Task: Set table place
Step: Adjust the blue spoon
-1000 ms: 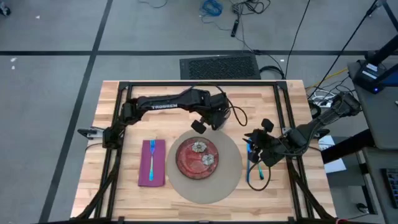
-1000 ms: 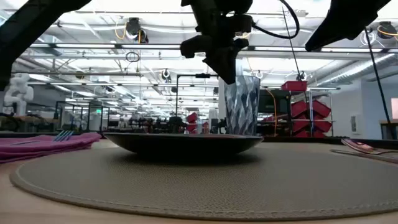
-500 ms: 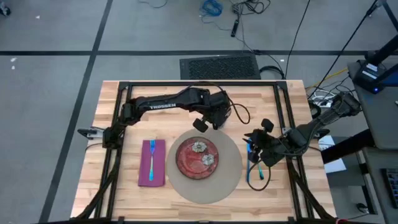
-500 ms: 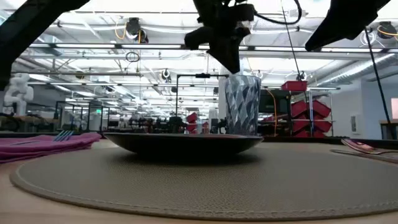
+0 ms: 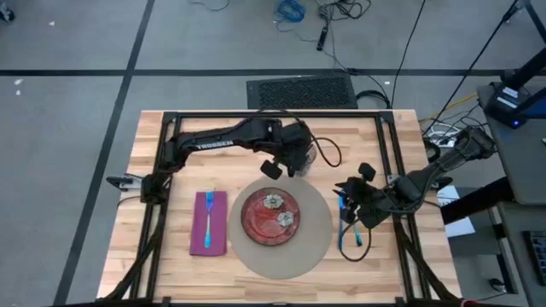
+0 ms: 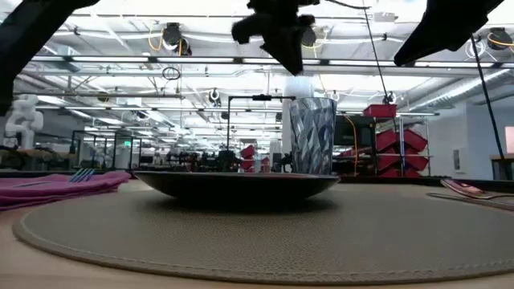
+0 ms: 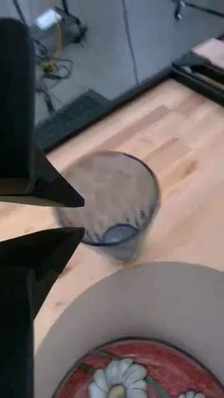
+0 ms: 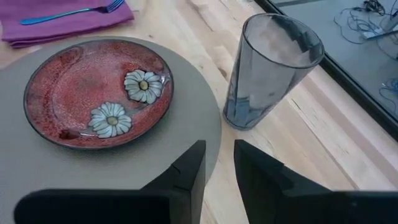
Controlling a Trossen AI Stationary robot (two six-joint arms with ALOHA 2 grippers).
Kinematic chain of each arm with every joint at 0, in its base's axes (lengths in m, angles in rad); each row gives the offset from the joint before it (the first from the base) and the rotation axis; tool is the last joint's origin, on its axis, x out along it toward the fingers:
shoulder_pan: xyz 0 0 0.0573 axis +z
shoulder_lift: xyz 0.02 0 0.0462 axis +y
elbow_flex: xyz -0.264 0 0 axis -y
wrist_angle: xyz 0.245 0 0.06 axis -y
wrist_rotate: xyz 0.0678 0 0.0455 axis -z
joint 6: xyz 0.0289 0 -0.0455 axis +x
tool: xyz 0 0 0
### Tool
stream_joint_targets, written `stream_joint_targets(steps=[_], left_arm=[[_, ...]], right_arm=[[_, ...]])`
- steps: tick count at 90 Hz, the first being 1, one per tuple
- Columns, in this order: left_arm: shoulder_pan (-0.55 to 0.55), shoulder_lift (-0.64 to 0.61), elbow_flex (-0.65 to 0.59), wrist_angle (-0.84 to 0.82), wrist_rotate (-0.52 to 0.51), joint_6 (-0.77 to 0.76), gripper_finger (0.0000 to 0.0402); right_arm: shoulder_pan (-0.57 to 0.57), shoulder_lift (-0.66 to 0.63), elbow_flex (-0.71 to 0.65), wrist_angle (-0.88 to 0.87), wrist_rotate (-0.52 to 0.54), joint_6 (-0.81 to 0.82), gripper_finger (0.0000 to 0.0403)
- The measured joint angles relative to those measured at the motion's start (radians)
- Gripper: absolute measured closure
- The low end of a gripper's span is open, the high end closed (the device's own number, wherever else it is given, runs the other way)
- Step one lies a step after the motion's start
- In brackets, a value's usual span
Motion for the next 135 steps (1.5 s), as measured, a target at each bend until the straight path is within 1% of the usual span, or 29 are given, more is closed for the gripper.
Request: stream_joint_targets(steps=[13, 20, 31, 46, 51, 58, 67, 75, 86, 99, 109, 125, 135], left_arm=[[0.000, -0.085, 0.000, -0.066, -0.040, -0.072, 0.0351], [0.000, -0.140, 0.000, -0.141, -0.052, -0.134, 0.0351], [0.000, -0.223, 0.000, -0.245, -0.053, -0.259, 0.0351], [0.000, -0.309, -0.007, -0.385, -0.026, -0.448, 0.0351], [-0.003, -0.336, -0.033, -0.394, -0.022, -0.508, 0.0351], [-0.009, -0.394, -0.101, -0.394, 0.011, -0.567, 0.0351], [-0.019, -0.469, -0.197, -0.392, 0.097, -0.602, 0.0351], [-0.030, -0.532, -0.310, -0.393, 0.112, -0.640, 0.0351], [-0.039, -0.621, -0.494, -0.382, 0.104, -0.692, 0.0351], [-0.039, -0.731, -0.736, -0.283, 0.084, -0.752, 0.0351], [-0.039, -0.782, -0.898, -0.209, 0.072, -0.815, 0.0351], [-0.040, -0.813, -1.058, -0.149, -0.007, -0.988, 0.0351], [-0.059, -0.826, -1.125, -0.088, -0.050, -1.038, 0.0351]], right_arm=[[0.000, -0.003, 0.001, 0.004, 0.026, -0.027, 0.0330], [0.000, -0.011, 0.012, 0.003, 0.034, -0.049, 0.0330], [0.000, -0.042, 0.036, 0.000, 0.079, -0.088, 0.0330], [0.000, -0.104, 0.060, -0.007, 0.086, -0.132, 0.0330], [0.000, -0.129, 0.061, -0.016, 0.077, -0.131, 0.0330], [0.000, -0.159, 0.061, -0.033, 0.046, -0.113, 0.0330], [-0.001, -0.186, 0.061, -0.075, -0.058, -0.084, 0.0330], [0.000, -0.196, 0.061, -0.113, -0.134, -0.024, 0.0330], [0.000, -0.184, 0.061, -0.179, -0.237, 0.082, 0.0330], [0.000, -0.147, 0.061, -0.237, -0.331, 0.182, 0.0330], [0.000, -0.113, 0.061, -0.249, -0.386, 0.246, 0.0330], [-0.001, -0.046, 0.061, -0.289, -0.406, 0.412, 0.0330], [-0.001, 0.022, 0.060, -0.315, -0.447, 0.491, 0.0330]])
